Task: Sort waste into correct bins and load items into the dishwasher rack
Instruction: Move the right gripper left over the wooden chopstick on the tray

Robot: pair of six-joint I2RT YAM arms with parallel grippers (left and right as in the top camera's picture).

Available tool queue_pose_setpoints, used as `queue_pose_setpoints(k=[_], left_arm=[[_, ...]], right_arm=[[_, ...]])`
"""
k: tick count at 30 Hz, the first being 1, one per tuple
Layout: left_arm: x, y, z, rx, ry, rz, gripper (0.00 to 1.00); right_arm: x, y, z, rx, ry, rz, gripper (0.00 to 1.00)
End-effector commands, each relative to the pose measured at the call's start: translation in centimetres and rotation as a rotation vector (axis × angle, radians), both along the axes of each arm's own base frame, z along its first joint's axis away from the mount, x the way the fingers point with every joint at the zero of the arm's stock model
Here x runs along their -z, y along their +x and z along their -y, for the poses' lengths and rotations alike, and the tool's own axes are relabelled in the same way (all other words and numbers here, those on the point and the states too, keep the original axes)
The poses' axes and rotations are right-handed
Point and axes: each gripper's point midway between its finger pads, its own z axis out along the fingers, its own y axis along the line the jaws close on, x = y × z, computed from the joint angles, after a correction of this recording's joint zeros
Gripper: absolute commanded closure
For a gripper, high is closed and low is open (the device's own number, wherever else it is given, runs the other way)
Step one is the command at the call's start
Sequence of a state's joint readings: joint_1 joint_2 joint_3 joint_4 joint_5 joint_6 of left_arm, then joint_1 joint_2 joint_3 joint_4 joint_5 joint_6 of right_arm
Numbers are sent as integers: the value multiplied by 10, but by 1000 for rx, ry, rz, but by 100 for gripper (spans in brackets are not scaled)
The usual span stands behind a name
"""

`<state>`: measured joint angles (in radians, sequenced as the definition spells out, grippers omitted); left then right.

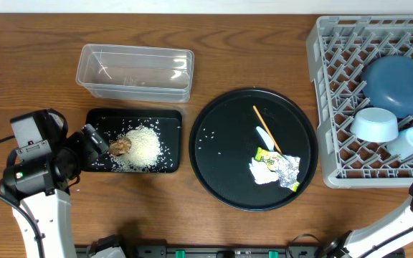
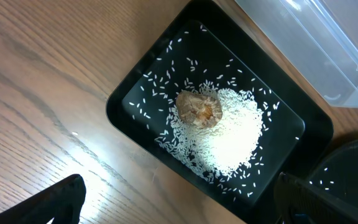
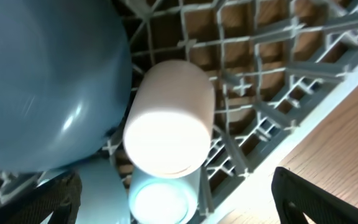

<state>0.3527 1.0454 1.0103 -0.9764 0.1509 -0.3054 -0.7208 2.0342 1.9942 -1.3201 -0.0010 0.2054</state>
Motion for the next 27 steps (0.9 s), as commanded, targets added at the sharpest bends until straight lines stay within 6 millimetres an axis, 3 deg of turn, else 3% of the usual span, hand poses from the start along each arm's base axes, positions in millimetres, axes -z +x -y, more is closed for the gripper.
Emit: queue_pose_setpoints(k=[1,6,9,12,16,21,24,27], left_arm=[[-7,2,-3,11,18,14,2],[-7,2,-3,11,18,14,2],[-7,2,-3,11,18,15,2],[-7,2,-3,11,18,15,2],[-7,2,-3,11,18,14,2],[-7,2,-3,11,18,15,2],[-7,2,-3,11,18,15,2],[-7,2,-3,11,18,15,2]], right_arm=[[-17,15,-17,-33,68,102,8],[-66,43,-62,-146,93,265,9],[-95,56,-114,-289,159,359,9],[-108,57,-174,-433,221,357,7],[-102,51,-256,-669,269,258,5],[-71,35,-339,-904,248,87,1],[-52,33,-373,-980,207,45,1],[-40,43,-385,-931,120,46,1]])
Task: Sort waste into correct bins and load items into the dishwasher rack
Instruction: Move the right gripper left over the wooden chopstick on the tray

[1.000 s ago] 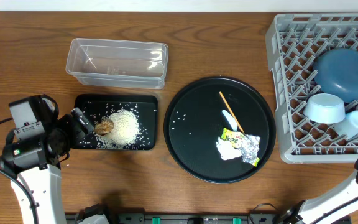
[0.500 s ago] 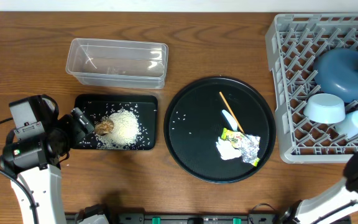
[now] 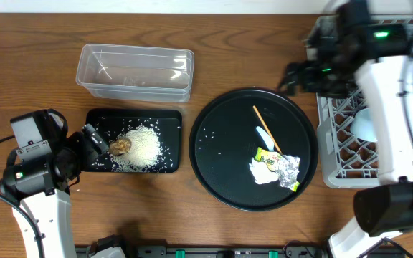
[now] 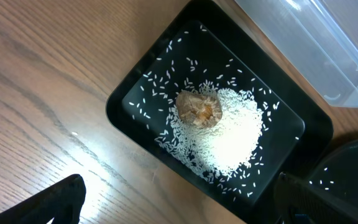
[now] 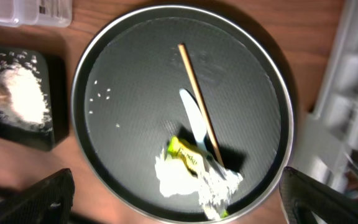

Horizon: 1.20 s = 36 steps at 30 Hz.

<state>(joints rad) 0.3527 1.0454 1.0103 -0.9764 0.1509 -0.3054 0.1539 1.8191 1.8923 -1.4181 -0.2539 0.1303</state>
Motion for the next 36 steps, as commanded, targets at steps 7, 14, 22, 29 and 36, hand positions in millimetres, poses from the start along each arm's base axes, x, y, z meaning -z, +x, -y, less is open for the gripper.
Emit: queue_pose_setpoints(k=[7,14,22,29,36], left_arm=[[-7,2,-3,11,18,15,2],[-7,2,-3,11,18,15,2],[-7,2,-3,11,18,15,2],[-7,2,-3,11,18,15,2],[-7,2,-3,11,18,15,2]], right_arm=[[4,32,23,229,-113,87,1],[11,17,67,330,-138,-7,1],[1,9,-4,-24,134,15,1],[-3,6,-61,-320,124,134,1],[33,32,-52,-217,-168,164,31]])
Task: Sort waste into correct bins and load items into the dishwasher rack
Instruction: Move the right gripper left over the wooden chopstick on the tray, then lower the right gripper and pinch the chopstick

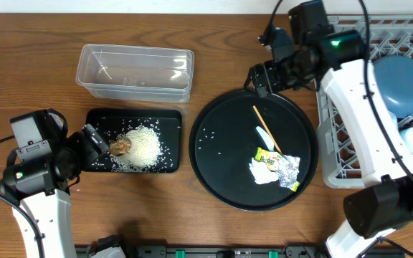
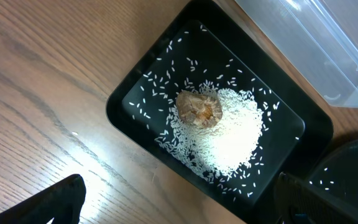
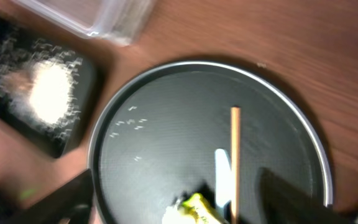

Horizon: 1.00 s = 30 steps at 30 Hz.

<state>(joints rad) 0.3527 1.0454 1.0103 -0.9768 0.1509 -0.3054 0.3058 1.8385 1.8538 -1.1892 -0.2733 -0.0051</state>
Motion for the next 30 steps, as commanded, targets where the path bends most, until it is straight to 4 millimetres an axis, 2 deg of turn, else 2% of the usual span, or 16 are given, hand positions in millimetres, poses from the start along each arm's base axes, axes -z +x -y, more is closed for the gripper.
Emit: queue_pose_setpoints(k=[1,4,7,10,14,15,24,30], left_arm=[[-7,2,-3,11,18,15,2],[-7,2,-3,11,18,15,2],[-7,2,-3,11,18,15,2],[-7,2,-3,11,18,15,2],[-7,2,-3,11,18,15,2],[-7,2,-3,11,18,15,2],[-7,2,-3,11,18,15,2],[-7,2,-3,11,18,15,2]], right_arm=[[42,6,20,86,-234,-29,30],[75,-1,7,29,-279,-101,28],[109,-8,2,2,-332,-176,29],[139,-14,5,2,-370,-260,33],[172,-20,9,5,-406,-347,47],[178,-21,9,3,-413,-362,47],[206,-24,28,6,-530,-403,50],[212,-22,35,11,-559,-397,50]])
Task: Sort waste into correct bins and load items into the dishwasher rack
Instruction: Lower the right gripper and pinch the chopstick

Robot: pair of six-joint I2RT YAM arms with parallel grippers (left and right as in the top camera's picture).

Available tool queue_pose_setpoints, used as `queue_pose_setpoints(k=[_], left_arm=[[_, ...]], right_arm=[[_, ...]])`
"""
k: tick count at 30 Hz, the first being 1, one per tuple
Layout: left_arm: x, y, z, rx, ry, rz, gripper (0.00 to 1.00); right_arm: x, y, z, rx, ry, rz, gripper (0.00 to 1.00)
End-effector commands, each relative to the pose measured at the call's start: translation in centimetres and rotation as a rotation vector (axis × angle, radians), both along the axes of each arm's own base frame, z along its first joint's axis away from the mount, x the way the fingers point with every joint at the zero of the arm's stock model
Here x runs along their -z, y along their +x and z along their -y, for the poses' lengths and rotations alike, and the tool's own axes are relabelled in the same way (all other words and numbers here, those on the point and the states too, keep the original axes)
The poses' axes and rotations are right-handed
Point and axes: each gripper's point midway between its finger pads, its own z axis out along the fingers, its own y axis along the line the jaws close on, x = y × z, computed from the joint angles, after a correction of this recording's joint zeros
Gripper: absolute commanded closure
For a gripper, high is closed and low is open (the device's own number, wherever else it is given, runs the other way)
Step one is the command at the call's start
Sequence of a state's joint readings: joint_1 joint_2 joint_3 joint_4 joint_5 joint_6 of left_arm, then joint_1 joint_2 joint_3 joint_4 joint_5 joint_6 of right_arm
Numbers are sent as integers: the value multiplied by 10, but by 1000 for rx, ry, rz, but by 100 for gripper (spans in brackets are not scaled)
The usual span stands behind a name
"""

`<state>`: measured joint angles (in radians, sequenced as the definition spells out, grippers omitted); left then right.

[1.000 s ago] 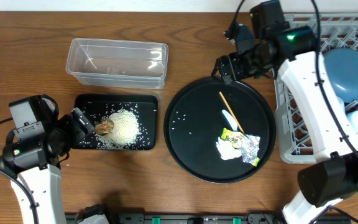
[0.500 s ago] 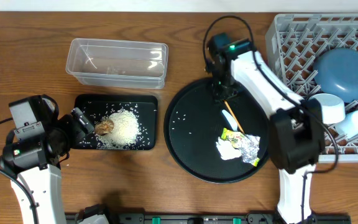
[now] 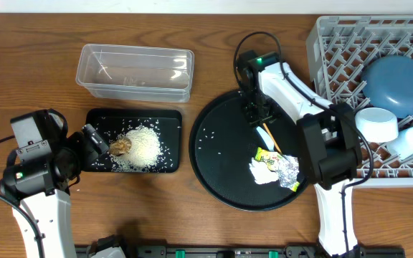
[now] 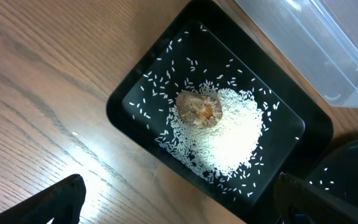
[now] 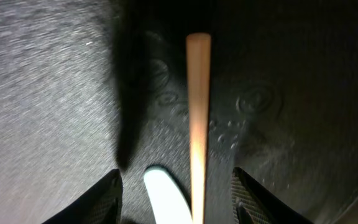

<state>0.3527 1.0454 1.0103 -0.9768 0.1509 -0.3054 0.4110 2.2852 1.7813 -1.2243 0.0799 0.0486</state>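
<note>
On the round black plate [image 3: 217, 161] lie a thin wooden chopstick [image 5: 197, 118], a white plastic utensil [image 5: 161, 194] and a crumpled foil-and-green wrapper [image 3: 277, 168]. My right gripper [image 5: 178, 200] is open and low over the plate. Its fingers straddle the chopstick and the tip of the white utensil, touching neither. In the overhead view the right gripper [image 3: 255, 115] hides the chopstick's far end. My left gripper [image 4: 182, 208] is open over the wood, beside the black tray [image 4: 126, 102] of rice with a brown lump [image 4: 199, 109].
A clear plastic container [image 3: 136, 72] stands behind the rice tray. The grey dishwasher rack [image 3: 335, 86] at the right holds a blue bowl [image 3: 400, 82], a white cup [image 3: 376, 125] and a pale bottle [image 3: 409, 140]. Loose rice grains dot the plate's left side.
My right gripper was above the plate's far rim and is now low on the plate, open around the chopstick's upper end. The left arm and all objects are unchanged.
My right gripper was first over the rack, above a white cup lying there. Then it was high by the rack's left edge, looking down on the whole plate. Then it hung over the plate's far rim, and now it sits low, astride the chopstick. The left arm stayed still.
</note>
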Motion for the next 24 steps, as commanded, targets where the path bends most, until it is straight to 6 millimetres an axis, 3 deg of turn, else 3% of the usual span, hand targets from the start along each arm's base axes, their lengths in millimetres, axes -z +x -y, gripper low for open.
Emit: queue_pose_setpoints(k=[1,6,14,19,21,24], left_arm=[[-7,2,-3,11,18,15,2],[-7,2,-3,11,18,15,2],[-7,2,-3,11,18,15,2],[-7,2,-3,11,18,15,2],[-7,2,-3,11,18,15,2],[-7,2,-3,11,18,15,2]], right_arm=[[6,1,9,11,-40,3,52],[12,7,16,33,-30,20,61],[32,-2,22,78,42,-25,77],[33,-4,23,76,43,-33,87],[32,-4,23,75,43,-31,98],[29,-4,23,68,42,-36,99]])
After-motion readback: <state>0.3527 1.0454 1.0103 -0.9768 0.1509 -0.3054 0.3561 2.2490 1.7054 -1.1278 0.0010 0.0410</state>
